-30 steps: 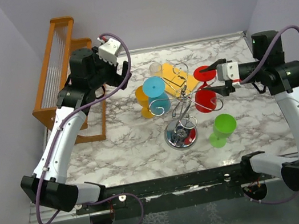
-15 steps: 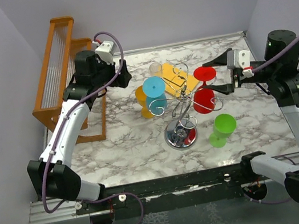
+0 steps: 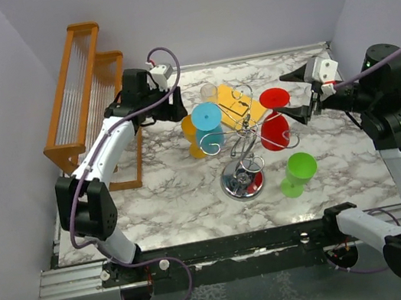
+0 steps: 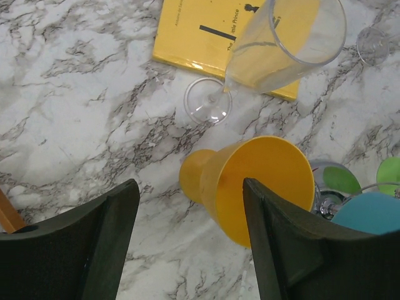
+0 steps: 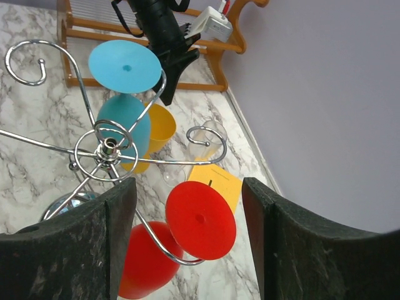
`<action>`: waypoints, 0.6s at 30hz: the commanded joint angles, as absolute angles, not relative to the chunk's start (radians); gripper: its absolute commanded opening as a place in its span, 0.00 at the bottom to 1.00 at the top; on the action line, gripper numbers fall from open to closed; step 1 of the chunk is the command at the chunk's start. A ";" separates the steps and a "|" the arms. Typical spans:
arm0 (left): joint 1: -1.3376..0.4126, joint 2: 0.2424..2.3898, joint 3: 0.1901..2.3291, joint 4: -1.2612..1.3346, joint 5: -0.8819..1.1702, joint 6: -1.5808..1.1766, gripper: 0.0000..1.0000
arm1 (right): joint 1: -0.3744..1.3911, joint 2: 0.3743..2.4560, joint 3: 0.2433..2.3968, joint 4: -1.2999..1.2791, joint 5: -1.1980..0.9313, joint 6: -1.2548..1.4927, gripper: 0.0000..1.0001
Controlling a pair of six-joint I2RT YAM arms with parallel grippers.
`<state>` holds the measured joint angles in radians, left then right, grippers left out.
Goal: Place the wine glass upside down on the wine glass rack
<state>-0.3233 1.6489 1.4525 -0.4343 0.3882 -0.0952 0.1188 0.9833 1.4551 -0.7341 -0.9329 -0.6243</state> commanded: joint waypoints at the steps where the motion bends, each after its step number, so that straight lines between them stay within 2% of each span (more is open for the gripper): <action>1: -0.342 1.690 1.517 -0.481 0.441 -0.078 0.68 | 0.118 0.966 1.436 -0.699 -0.858 -0.598 0.68; 9: -0.367 1.786 1.574 -0.567 0.438 -0.024 0.54 | 0.117 0.968 1.418 -0.690 -0.824 -0.604 0.68; 18: -0.380 1.832 1.636 -0.648 0.407 0.063 0.29 | 0.117 0.969 1.406 -0.661 -0.747 -0.595 0.69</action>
